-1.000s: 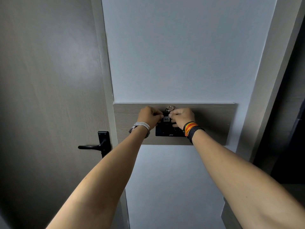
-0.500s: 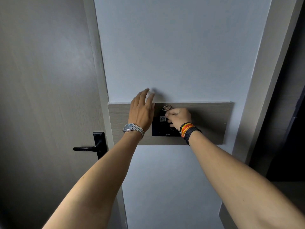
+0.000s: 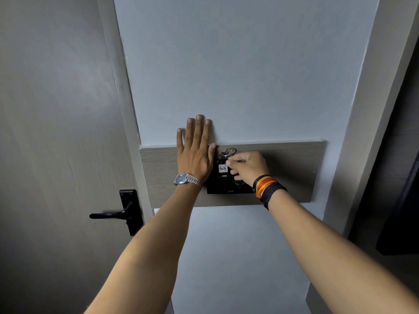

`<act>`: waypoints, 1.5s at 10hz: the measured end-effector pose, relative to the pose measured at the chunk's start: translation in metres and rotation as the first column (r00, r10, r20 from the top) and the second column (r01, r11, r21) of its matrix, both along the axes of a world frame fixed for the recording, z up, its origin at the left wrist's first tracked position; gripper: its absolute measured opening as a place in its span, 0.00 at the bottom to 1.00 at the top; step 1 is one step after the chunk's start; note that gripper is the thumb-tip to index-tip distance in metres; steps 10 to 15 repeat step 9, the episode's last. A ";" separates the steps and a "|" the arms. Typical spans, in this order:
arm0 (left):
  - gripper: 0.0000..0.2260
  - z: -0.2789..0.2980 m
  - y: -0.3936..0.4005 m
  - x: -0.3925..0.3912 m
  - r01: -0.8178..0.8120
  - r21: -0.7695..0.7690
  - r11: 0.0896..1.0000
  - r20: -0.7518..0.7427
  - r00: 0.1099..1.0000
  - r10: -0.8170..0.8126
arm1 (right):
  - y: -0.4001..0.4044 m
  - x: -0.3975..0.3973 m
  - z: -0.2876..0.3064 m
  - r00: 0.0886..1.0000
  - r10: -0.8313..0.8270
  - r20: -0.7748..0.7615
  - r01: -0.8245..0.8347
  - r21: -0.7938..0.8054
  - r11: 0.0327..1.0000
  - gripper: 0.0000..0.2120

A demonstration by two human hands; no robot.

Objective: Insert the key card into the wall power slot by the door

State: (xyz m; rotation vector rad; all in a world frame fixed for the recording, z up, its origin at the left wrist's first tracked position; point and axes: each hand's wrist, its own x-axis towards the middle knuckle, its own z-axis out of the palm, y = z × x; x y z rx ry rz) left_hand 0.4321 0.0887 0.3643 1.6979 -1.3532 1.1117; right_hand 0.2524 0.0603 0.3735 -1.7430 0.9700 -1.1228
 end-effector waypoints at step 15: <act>0.26 0.000 0.011 0.003 0.009 0.063 0.998 0.057 0.998 -0.013 | 0.013 -0.014 0.001 0.889 -0.443 -0.117 0.207 -0.759 0.617 0.12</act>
